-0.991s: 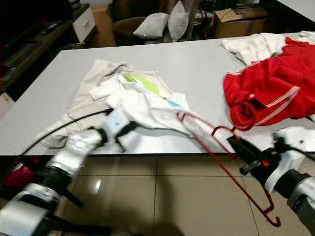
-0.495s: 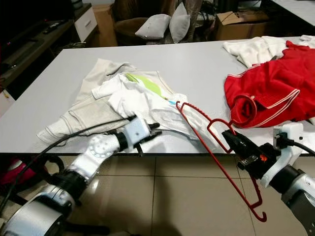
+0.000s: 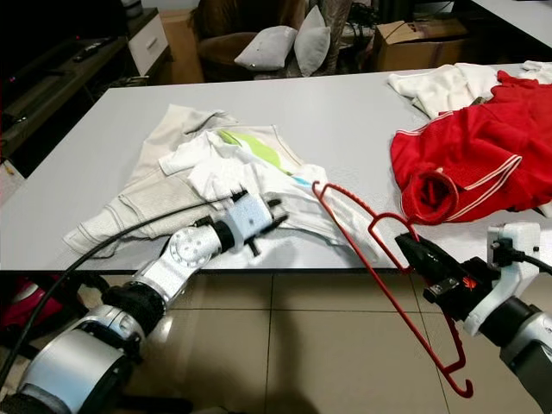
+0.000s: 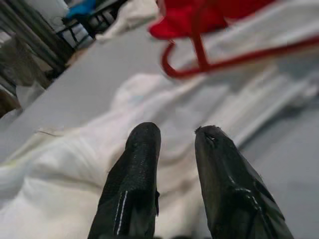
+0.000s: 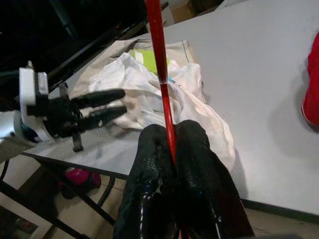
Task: Hang hanger
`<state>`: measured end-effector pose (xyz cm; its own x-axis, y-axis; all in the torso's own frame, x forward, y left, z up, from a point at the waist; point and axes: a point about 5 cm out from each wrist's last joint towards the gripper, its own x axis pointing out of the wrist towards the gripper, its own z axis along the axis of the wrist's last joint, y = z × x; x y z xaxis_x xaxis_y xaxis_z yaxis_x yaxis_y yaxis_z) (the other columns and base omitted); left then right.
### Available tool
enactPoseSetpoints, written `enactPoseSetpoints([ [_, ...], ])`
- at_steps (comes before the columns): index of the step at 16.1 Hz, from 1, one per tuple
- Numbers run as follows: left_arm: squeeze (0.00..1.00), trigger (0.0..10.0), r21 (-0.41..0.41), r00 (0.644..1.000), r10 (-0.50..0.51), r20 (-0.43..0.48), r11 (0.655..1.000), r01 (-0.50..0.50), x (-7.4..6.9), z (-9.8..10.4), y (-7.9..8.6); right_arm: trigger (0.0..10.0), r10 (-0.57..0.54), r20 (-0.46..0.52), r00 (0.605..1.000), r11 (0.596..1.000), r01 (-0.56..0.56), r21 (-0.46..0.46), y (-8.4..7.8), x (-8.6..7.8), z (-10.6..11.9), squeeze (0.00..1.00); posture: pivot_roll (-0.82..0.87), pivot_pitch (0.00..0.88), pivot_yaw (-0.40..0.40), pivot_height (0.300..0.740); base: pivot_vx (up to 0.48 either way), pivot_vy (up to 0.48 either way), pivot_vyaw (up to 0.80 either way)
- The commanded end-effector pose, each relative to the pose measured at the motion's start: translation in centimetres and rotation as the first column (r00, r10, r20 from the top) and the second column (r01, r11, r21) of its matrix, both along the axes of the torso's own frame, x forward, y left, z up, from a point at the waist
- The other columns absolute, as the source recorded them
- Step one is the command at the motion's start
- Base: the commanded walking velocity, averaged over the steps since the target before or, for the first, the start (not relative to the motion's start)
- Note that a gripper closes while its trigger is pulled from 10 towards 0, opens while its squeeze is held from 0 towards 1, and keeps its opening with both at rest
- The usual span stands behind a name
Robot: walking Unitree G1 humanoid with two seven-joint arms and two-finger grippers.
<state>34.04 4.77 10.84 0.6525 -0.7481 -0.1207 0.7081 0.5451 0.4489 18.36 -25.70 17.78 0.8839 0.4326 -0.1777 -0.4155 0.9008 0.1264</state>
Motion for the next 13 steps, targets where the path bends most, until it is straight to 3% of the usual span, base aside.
enactPoseSetpoints([
  [1,0.0,10.0,-0.013,1.0,0.022,0.009,1.0,-0.022,0.5,0.6,0.5,10.0,0.003,0.02,1.0,1.0,-0.003,-0.001,0.2,-0.2,0.5,0.0,-0.21,0.0,0.129,0.74,0.0,0.0,0.0],
  [4,0.0,10.0,0.012,0.995,0.092,0.04,0.996,-0.092,1.4,1.1,1.1,10.0,0.019,0.018,1.0,1.0,-0.019,0.007,0.6,-0.2,0.5,0.0,-0.21,0.0,0.127,0.74,0.0,0.0,0.0],
  [8,0.0,10.0,0.138,0.975,0.21,0.076,0.966,-0.219,2.6,1.0,2.1,10.0,0.035,0.018,0.999,0.999,-0.035,0.011,0.9,-0.3,0.6,0.0,-0.22,0.0,0.128,0.74,0.0,0.0,0.0],
  [13,0.0,10.0,0.237,0.981,0.187,0.044,0.952,-0.193,2.7,0.3,1.8,10.0,0.036,0.019,0.999,0.999,-0.036,0.014,1.0,-0.6,0.6,0.0,-0.24,0.0,0.145,0.74,0.0,0.0,0.0],
])
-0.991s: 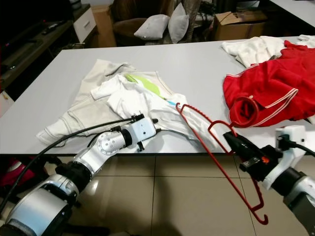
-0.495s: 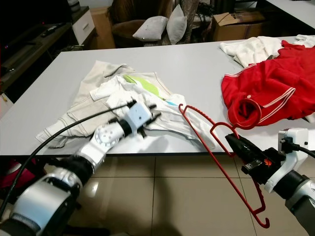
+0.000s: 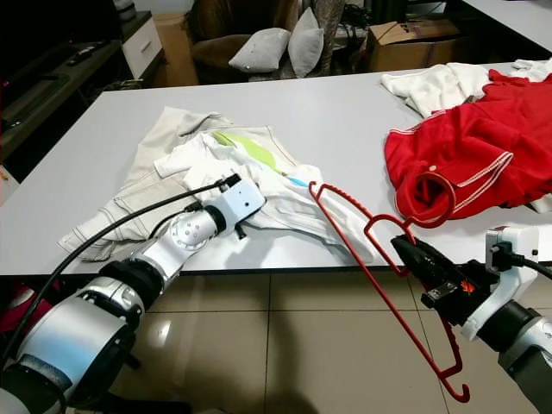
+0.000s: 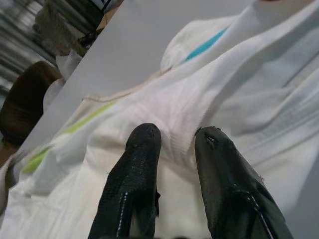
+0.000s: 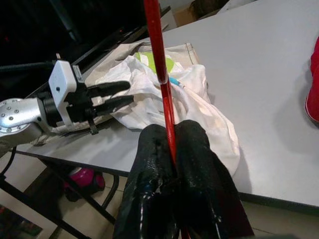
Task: Hang hanger
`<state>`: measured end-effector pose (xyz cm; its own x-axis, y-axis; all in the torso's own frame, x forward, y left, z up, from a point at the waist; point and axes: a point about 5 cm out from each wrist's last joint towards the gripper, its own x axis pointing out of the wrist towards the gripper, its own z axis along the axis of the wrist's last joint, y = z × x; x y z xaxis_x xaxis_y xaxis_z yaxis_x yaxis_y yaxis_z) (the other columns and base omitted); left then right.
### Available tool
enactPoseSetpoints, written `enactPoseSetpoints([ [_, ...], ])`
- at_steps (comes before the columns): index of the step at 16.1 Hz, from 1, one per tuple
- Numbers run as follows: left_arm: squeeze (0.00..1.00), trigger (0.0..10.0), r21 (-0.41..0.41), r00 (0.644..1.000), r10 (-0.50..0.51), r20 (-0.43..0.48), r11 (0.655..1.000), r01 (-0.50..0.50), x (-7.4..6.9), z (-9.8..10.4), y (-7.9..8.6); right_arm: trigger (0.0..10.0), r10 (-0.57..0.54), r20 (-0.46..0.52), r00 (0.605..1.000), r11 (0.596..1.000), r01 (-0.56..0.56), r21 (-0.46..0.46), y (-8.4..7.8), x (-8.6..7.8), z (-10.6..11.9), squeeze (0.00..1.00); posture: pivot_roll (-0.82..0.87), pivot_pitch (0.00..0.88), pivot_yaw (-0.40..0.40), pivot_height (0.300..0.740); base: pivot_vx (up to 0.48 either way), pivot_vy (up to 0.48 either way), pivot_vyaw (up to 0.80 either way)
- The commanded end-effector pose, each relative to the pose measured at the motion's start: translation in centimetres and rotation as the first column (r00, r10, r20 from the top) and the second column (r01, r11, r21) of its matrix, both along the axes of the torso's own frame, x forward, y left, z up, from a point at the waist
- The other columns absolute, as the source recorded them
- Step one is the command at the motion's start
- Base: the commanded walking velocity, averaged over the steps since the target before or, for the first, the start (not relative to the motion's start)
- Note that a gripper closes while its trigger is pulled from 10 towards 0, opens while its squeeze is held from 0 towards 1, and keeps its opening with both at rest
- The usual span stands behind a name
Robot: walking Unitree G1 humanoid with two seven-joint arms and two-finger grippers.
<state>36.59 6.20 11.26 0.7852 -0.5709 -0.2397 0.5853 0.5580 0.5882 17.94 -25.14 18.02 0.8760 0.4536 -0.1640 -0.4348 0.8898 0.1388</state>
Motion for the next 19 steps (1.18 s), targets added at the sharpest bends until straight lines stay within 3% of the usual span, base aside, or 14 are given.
enactPoseSetpoints([
  [1,0.0,10.0,0.03,1.0,-0.004,-0.024,1.0,0.004,0.11,-0.14,0.28,10.0,0.014,0.011,1.0,1.0,-0.014,-0.003,0.4,-0.21,0.41,0.0,-0.24,0.0,0.147,0.74,0.0,0.0,0.0],
  [18,0.0,10.0,0.031,0.999,-0.009,-0.03,0.999,0.01,0.09,-0.17,0.24,10.0,0.013,0.011,1.0,1.0,-0.013,-0.003,0.38,-0.23,0.41,0.0,-0.24,0.0,0.148,0.74,0.0,0.0,0.0],
  [19,0.0,0.0,0.03,0.997,0.051,-0.057,0.998,-0.049,0.36,-0.31,0.4,10.0,0.032,0.008,0.999,0.999,-0.032,-0.002,0.66,-0.25,0.46,0.0,-0.26,0.0,0.135,0.74,0.0,0.0,0.0],
])
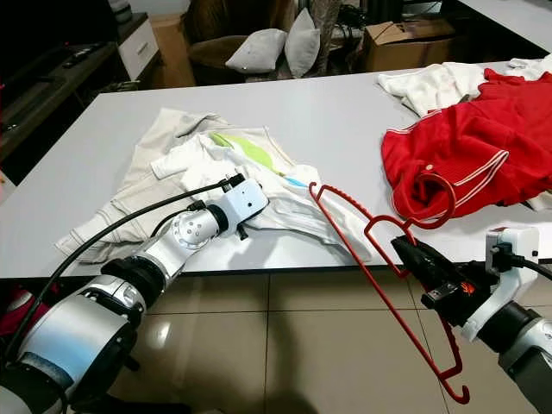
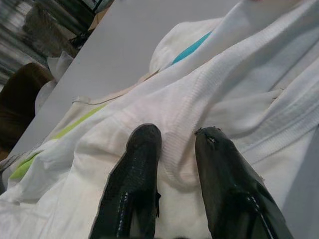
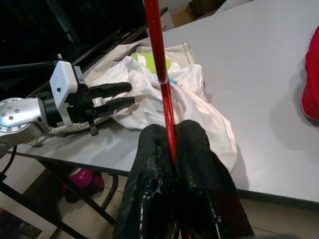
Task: Hang hanger
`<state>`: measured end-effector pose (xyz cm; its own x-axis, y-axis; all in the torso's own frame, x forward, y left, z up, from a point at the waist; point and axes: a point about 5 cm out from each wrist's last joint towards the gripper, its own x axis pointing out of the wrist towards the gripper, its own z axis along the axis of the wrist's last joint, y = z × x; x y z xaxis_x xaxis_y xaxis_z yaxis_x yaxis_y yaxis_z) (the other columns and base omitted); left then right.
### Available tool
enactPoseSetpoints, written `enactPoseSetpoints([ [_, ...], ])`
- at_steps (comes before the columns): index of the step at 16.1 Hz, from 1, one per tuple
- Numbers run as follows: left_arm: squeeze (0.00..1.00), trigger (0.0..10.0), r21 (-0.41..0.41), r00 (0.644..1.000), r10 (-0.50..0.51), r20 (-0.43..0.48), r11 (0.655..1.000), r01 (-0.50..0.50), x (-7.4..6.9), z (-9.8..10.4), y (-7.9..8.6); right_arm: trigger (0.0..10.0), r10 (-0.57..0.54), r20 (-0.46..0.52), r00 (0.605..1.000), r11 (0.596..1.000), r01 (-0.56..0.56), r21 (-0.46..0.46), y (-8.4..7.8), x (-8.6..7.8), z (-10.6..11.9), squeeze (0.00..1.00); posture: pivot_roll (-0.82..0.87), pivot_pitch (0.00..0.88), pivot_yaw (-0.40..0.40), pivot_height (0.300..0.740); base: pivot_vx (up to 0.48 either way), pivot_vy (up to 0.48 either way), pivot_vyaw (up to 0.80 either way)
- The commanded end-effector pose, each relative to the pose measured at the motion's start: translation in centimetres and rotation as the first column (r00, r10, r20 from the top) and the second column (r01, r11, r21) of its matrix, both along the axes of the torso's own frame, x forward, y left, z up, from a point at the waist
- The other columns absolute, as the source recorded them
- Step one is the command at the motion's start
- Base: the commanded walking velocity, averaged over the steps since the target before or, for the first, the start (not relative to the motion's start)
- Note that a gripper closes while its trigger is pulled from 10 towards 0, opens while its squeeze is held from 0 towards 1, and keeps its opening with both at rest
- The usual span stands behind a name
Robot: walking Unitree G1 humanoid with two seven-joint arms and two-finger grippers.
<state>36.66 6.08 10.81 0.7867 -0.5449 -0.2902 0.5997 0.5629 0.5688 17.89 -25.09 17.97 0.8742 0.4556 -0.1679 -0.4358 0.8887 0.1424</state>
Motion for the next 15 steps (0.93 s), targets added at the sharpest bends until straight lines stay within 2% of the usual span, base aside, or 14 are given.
enactPoseSetpoints([
  [1,0.0,0.0,0.019,0.995,0.097,-0.038,0.995,-0.097,0.5,-0.2,0.8,10.0,0.059,0.008,0.998,0.998,-0.059,-0.001,1.1,-0.2,0.5,0.0,-0.26,0.0,0.13,0.74,0.0,0.0,0.0],
  [10,0.0,0.0,-0.004,0.985,0.163,-0.063,0.986,-0.164,0.4,-0.7,1.1,10.0,0.116,-0.018,0.993,0.993,-0.116,-0.01,1.3,0.1,0.9,0.0,-0.27,0.0,0.074,0.74,0.0,0.0,0.0],
  [12,0.0,0.0,-0.024,0.989,0.134,-0.056,0.99,-0.136,0.5,-0.2,0.8,10.0,0.16,-0.01,0.987,0.987,-0.16,0.015,1.8,-0.4,1.0,0.0,-0.26,0.0,0.081,0.74,0.0,0.0,0.0],
  [14,0.0,0.0,-0.06,0.995,0.092,-0.047,0.994,-0.094,0.9,1.0,0.2,10.0,0.256,-0.01,0.967,0.965,-0.255,0.058,2.9,-1.4,1.1,0.0,-0.26,0.0,0.088,0.74,0.0,0.0,0.0],
  [15,0.0,0.0,-0.101,0.998,0.051,-0.028,0.993,-0.053,1.3,2.5,-0.3,10.0,0.308,-0.038,0.951,0.949,-0.304,0.082,3.8,-2.2,0.6,0.0,-0.25,0.0,0.098,0.74,0.0,0.0,0.0],
])
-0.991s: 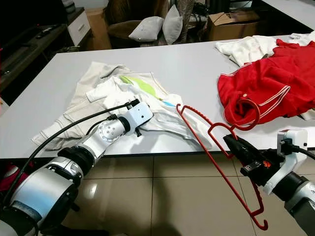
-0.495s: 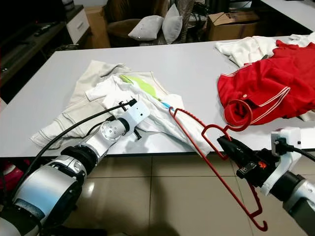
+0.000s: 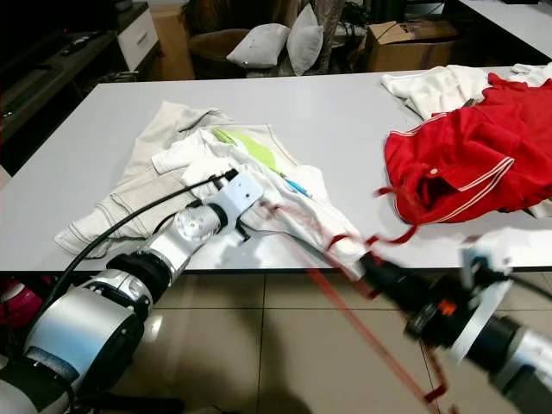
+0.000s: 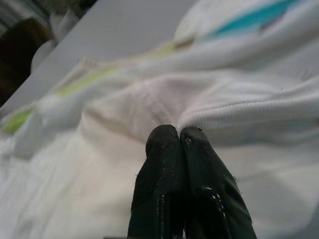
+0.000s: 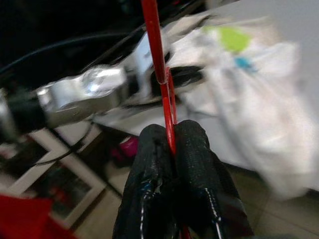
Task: Hang hanger
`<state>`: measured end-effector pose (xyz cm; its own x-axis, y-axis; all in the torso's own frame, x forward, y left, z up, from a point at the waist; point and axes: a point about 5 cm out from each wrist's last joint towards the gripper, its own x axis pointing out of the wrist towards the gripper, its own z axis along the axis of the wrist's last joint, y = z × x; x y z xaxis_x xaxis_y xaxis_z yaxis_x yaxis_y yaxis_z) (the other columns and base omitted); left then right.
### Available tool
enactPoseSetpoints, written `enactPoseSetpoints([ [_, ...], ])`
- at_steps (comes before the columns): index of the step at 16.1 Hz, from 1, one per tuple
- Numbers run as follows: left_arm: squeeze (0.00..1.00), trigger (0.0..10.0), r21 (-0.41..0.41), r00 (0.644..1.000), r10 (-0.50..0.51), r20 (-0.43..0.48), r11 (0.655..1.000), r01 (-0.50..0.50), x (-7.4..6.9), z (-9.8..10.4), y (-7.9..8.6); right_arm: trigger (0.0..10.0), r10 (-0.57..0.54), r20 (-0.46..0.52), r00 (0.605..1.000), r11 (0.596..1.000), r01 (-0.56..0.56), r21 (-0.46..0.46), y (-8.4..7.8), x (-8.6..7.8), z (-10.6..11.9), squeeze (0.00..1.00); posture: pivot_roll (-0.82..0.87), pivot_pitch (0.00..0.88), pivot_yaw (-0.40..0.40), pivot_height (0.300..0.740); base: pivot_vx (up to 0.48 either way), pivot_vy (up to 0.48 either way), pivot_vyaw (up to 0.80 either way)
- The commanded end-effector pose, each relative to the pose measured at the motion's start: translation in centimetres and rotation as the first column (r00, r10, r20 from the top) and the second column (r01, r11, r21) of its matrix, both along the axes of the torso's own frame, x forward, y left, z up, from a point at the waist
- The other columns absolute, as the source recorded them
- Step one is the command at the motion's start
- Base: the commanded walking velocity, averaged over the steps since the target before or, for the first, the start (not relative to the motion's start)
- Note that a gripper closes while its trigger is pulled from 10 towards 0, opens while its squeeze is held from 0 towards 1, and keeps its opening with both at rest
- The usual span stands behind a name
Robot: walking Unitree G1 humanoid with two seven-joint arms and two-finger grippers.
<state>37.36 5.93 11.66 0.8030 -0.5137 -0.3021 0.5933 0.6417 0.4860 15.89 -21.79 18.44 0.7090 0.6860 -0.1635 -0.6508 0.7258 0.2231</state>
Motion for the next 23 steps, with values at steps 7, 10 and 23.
enactPoseSetpoints([
  [7,0.0,0.0,0.005,0.972,-0.156,0.175,0.988,0.157,1.6,6.1,0.2,10.0,-0.181,-0.035,0.983,0.983,0.179,-0.048,0.0,0.8,-2.6,0.0,-0.21,0.0,0.151,0.74,0.0,0.0,0.0],
  [10,0.0,0.0,0.05,0.973,-0.115,0.202,0.993,0.107,2.0,6.4,3.1,10.0,-0.362,0.016,0.932,0.931,0.363,-0.045,-2.3,0.9,-2.3,0.0,-0.2,0.0,0.151,0.74,0.0,0.0,0.0],
  [23,0.0,0.0,-0.081,0.963,-0.045,0.266,0.994,0.069,0.6,7.5,3.9,10.0,-0.131,-0.006,0.991,0.989,0.131,0.069,-0.4,0.9,-2.7,0.0,-0.16,0.0,0.137,0.74,0.0,0.0,0.0],
])
